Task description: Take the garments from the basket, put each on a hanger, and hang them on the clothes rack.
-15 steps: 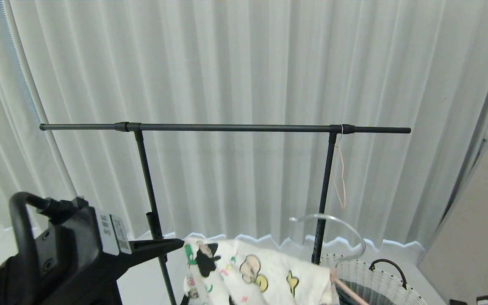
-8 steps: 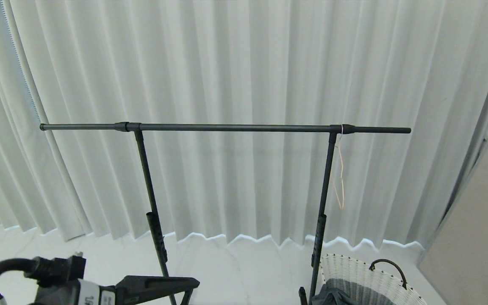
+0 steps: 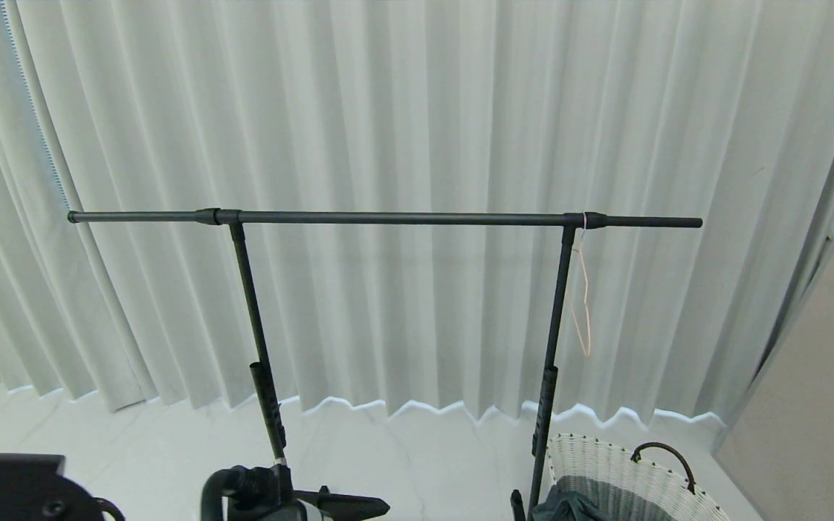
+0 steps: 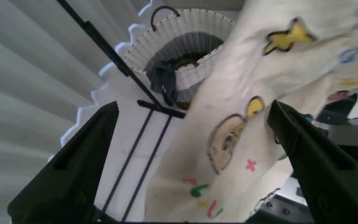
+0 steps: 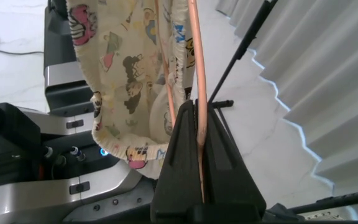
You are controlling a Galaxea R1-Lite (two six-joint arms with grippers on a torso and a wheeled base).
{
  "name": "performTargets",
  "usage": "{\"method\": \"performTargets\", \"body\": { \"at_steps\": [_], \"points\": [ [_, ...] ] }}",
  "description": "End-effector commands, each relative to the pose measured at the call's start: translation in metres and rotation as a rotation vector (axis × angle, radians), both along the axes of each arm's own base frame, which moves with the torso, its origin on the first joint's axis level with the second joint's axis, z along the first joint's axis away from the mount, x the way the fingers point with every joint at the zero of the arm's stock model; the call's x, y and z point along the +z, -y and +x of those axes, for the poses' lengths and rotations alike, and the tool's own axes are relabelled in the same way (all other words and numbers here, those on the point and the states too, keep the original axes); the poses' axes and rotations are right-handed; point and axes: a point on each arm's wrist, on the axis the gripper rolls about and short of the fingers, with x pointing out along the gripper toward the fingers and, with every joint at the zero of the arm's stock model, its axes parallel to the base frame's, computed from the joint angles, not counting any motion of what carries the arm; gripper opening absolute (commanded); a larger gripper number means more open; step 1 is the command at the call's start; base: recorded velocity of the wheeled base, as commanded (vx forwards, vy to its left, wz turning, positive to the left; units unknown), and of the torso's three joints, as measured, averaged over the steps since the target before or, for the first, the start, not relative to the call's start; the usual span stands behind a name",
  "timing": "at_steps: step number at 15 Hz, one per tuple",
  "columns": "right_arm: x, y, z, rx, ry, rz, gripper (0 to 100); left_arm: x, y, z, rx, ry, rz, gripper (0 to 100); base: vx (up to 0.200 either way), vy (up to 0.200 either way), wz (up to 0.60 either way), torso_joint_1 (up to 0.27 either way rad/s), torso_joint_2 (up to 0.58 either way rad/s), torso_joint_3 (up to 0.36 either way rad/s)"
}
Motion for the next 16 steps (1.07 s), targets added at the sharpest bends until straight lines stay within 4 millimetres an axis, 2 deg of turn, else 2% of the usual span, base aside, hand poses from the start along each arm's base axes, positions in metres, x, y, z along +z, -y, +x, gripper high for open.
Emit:
{"method": "performTargets", "body": {
  "at_steps": [1,5,6,15,16],
  "points": [
    [0.0020,-0.0019,0.0005,0.003,0.006,0.005,0,-0.0090,0.0021,0.0040,0.013,-0.020,0.038,100,0.000,0.000,0.00,0.000,0.00,0.000],
    [0.0040,-0.0046,-0.0026,0.031,0.010,0.012,0,-0.0091,0.0023,0.0044,0.000,-0.030,0.033,100,0.000,0.000,0.00,0.000,0.00,0.000],
    [0.0042,-0.0045,-0.0029,0.034,0.015,0.012,0,-0.0091,0.0023,0.0043,-0.004,-0.033,0.032,0,0.000,0.000,0.00,0.000,0.00,0.000],
    [0.0065,-0.0050,-0.0019,0.014,0.044,0.015,0,-0.0091,0.0009,0.0047,0.007,-0.028,0.032,0,0.000,0.000,0.00,0.000,0.00,0.000],
    [0.0062,-0.0049,-0.0009,-0.006,0.050,0.010,100,-0.0090,-0.0012,0.0071,0.027,-0.022,0.033,0,0.000,0.000,0.00,0.000,0.00,0.000]
  ]
}}
